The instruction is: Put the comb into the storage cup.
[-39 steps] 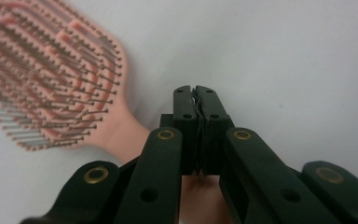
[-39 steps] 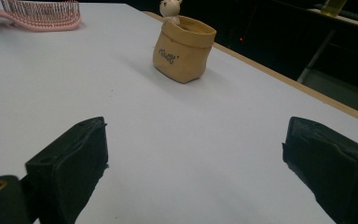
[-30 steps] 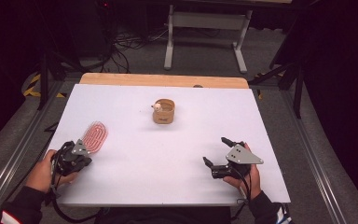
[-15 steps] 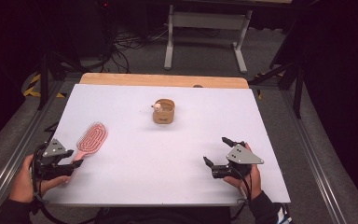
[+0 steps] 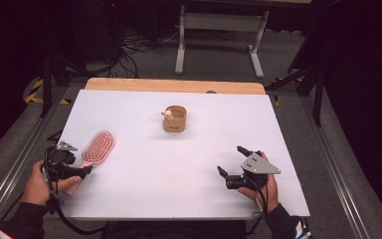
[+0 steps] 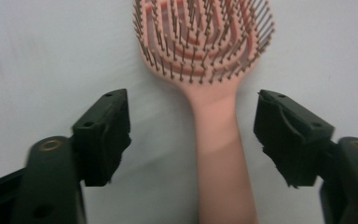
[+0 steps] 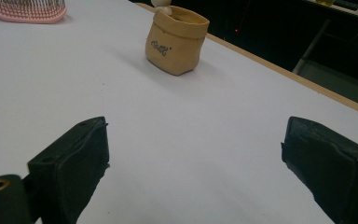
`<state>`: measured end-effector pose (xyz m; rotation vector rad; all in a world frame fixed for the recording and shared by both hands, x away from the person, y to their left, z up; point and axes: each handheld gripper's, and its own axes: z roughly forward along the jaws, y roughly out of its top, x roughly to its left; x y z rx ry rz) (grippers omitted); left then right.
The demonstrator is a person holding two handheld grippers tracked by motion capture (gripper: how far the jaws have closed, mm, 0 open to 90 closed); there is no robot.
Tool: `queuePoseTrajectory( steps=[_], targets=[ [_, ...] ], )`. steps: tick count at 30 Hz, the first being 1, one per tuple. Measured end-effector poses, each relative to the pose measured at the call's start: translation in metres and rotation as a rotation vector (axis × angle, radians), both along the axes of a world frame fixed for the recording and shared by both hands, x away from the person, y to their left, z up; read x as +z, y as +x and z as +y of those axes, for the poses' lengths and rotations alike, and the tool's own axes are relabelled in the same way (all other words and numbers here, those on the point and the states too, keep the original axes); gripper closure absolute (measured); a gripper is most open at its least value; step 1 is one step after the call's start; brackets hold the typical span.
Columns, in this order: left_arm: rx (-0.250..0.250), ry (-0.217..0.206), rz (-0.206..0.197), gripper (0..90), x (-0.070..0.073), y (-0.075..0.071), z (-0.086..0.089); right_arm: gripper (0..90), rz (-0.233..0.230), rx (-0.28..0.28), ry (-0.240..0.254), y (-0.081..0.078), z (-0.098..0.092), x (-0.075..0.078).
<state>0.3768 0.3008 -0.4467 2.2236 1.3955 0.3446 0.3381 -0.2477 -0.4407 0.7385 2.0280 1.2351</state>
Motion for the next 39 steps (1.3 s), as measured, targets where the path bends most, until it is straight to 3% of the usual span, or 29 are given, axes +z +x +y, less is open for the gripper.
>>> queuePoseTrajectory(
  steps=[4, 7, 11, 18, 22, 26, 36, 39],
  targets=[
    [-0.006, 0.007, 0.040, 45.0, -0.004, 0.005, -0.002, 7.8, -0.011, 0.004, -0.015, -0.002, 0.002, 0.001],
    [-0.003, 0.038, 0.032, 47.5, -0.004, 0.004, -0.006, 7.9, -0.004, -0.002, -0.012, -0.001, 0.001, 0.000],
    [-0.036, 0.062, 0.037, 55.2, -0.002, 0.004, -0.012, 8.3, 0.001, -0.011, -0.015, 0.000, 0.002, 0.000],
    [-0.061, 0.062, 0.038, 62.3, -0.002, 0.007, -0.013, 8.3, 0.012, -0.001, -0.030, 0.000, 0.005, -0.002],
    [-0.071, 0.054, 0.016, 68.8, -0.004, 0.005, -0.013, 8.3, 0.013, -0.003, -0.033, 0.000, 0.005, -0.002],
    [-0.080, 0.050, -0.003, 69.5, -0.005, 0.003, -0.012, 8.3, 0.018, -0.005, -0.033, 0.000, 0.005, -0.002],
    [-0.078, 0.012, -0.122, 69.7, -0.003, -0.002, -0.009, 8.5, 0.024, -0.004, -0.040, 0.001, 0.006, -0.004],
    [-0.063, 0.013, -0.180, 69.8, 0.001, -0.007, -0.011, 8.5, 0.022, -0.009, -0.034, 0.001, 0.006, -0.003]
  ],
)
